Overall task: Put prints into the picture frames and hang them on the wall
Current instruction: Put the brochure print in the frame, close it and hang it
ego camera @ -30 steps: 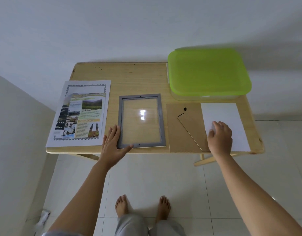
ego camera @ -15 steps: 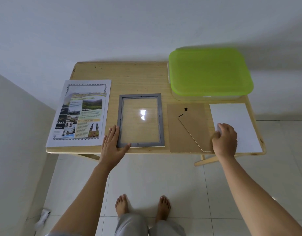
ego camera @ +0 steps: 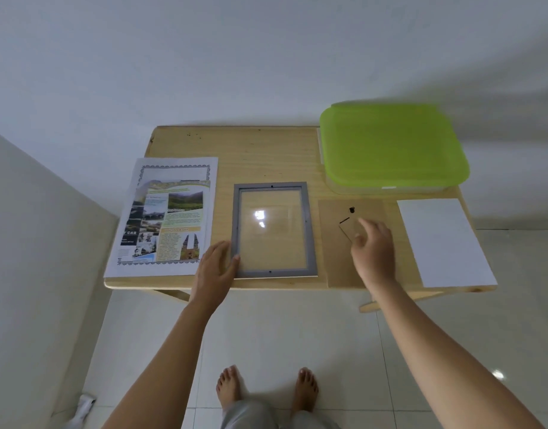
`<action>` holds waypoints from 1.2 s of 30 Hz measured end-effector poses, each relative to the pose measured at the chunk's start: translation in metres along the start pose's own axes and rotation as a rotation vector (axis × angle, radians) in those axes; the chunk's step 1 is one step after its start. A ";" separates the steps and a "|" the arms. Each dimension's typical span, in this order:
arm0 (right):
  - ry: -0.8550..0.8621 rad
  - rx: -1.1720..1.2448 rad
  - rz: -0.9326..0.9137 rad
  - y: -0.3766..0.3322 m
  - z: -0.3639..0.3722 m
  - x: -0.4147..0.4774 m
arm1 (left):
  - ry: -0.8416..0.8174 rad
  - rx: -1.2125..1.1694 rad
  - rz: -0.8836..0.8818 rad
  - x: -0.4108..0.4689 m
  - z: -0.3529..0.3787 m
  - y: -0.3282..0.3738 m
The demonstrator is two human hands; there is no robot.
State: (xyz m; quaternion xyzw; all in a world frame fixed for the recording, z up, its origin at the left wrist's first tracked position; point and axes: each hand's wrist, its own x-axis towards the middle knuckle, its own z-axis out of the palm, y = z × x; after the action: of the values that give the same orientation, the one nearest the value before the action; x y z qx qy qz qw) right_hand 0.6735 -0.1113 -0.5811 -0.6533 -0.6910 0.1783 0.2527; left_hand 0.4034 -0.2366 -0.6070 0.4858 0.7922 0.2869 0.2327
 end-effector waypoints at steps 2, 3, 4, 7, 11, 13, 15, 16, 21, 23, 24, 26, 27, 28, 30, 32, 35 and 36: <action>-0.032 0.053 -0.060 -0.040 0.022 -0.008 | 0.052 -0.003 -0.001 0.005 -0.015 -0.007; -0.052 0.084 -0.094 -0.062 0.033 -0.013 | 0.099 -0.003 -0.006 0.008 -0.025 -0.013; -0.075 0.118 -0.127 -0.084 0.046 -0.019 | 0.147 -0.003 -0.020 0.011 -0.036 -0.020; -0.181 0.204 -0.195 -0.146 0.084 -0.037 | 0.230 0.052 -0.102 0.021 -0.069 -0.051; -0.355 0.284 -0.180 -0.205 0.129 -0.059 | 0.148 0.168 -0.181 0.027 -0.098 -0.093; -0.414 0.274 -0.135 -0.221 0.148 -0.066 | 0.067 0.252 -0.169 0.027 -0.102 -0.106; -0.416 0.240 -0.080 -0.230 0.163 -0.071 | -0.006 0.309 -0.144 0.025 -0.102 -0.116; -0.408 0.218 -0.053 -0.231 0.168 -0.073 | -0.033 0.326 -0.131 0.023 -0.101 -0.119; -0.373 0.163 0.059 -0.241 0.180 -0.074 | -0.099 0.389 -0.089 0.021 -0.095 -0.130; -0.362 0.210 0.123 -0.244 0.183 -0.071 | -0.097 0.400 -0.077 0.021 -0.094 -0.129; -0.354 0.248 0.152 -0.246 0.184 -0.069 | -0.099 0.402 -0.073 0.021 -0.094 -0.130; -0.334 0.331 0.184 -0.247 0.184 -0.066 | -0.100 0.402 -0.065 0.021 -0.095 -0.130; -0.327 0.365 0.199 -0.247 0.184 -0.066 | -0.096 0.398 -0.059 0.021 -0.095 -0.130; -0.320 0.397 0.221 -0.247 0.185 -0.067 | -0.090 0.392 -0.056 0.020 -0.096 -0.130; -0.300 0.452 0.278 -0.247 0.185 -0.069 | -0.085 0.380 -0.056 0.019 -0.095 -0.130; -0.289 0.477 0.304 -0.245 0.186 -0.069 | -0.091 0.383 -0.057 0.019 -0.095 -0.131; -0.292 0.460 0.302 -0.248 0.186 -0.069 | -0.095 0.390 -0.058 0.019 -0.096 -0.132; -0.284 0.437 0.294 -0.248 0.186 -0.069 | -0.095 0.389 -0.060 0.019 -0.097 -0.132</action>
State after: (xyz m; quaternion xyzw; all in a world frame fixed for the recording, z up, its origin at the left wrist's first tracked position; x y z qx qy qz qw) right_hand 0.3646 -0.1847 -0.5962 -0.6452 -0.5627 0.4469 0.2597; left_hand 0.2492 -0.2896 -0.6281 0.5108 0.8349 0.0985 0.1799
